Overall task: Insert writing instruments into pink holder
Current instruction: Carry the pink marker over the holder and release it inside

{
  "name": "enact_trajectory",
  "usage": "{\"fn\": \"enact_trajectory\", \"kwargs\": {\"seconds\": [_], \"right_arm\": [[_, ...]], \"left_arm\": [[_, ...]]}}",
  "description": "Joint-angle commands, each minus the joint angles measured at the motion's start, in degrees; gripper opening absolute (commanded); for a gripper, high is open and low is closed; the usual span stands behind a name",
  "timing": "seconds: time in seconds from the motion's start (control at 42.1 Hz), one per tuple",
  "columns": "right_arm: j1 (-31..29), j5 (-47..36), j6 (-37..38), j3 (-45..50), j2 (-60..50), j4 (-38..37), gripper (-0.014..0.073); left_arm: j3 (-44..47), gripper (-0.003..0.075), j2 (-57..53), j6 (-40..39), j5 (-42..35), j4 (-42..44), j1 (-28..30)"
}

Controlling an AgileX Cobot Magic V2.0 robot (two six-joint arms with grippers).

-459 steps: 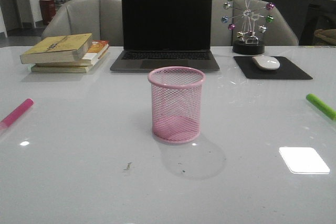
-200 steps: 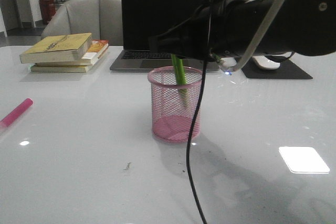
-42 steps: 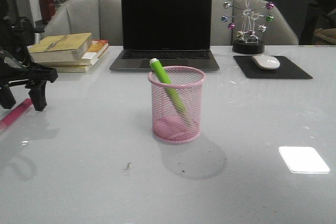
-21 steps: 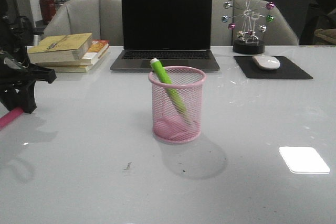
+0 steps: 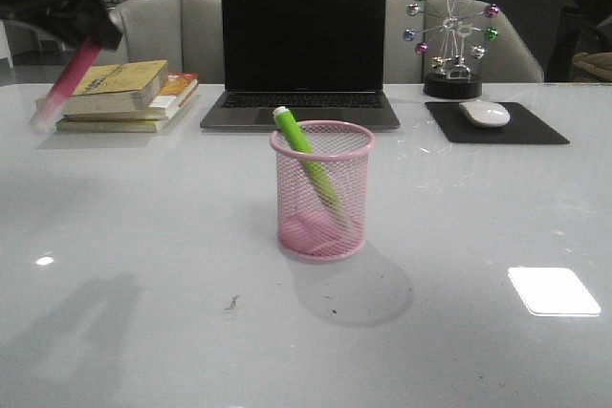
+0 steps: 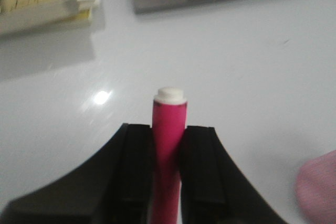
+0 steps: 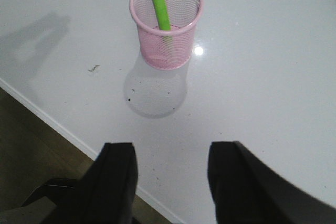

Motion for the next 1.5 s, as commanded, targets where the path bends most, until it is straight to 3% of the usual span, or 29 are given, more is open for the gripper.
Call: {"fn": "enact_trajectory", "kwargs": {"seconds": [0.0, 0.166, 0.38, 0.499, 0.665, 1.045, 1.164, 1.33, 1.473], "right_arm": [[-0.27, -3.68, -0.03, -1.57, -0.86, -0.42, 0.0435], [-0.27, -3.68, -0.03, -1.57, -0.86, -0.42, 0.0435], [-0.27, -3.68, -0.03, -1.57, -0.86, -0.42, 0.0435], [-0.27, -3.68, -0.03, -1.57, -0.86, -0.42, 0.0435], [-0.27, -3.68, -0.03, -1.57, -0.86, -0.42, 0.0435], [-0.27, -3.68, -0.03, -1.57, -0.86, -0.42, 0.0435], [-0.27, -3.68, -0.03, -1.57, -0.86, -0.42, 0.0435], [-0.27, -3.68, -0.03, -1.57, -0.86, -0.42, 0.0435], [-0.27, -3.68, -0.03, -1.57, -0.86, -0.42, 0.0435]], "left_arm": [[4.64, 0.0092, -7.94, -0.09, -16.56, -3.49, -4.98], [12.84, 0.0092, -10.73, -0.09, -38.3, -4.66, -14.44], [14.17, 0.0092, -5.13, -0.09, -53.62, -4.66, -24.56], [14.17, 0.0092, 0.03, -0.09, -65.62, -4.54, -27.22], [14.06, 0.0092, 7.09, -0.19, -76.25, -4.34, -28.7], [9.88, 0.0104, 18.35, -0.19, -77.04, -4.22, -28.83], [9.15, 0.0183, 20.03, -0.19, -76.21, -4.09, -28.83], [8.99, 0.0355, 20.45, -0.19, -75.96, -3.37, -28.83], [8.99, 0.0398, 19.01, -0.19, -73.16, -1.83, -28.83]]}}
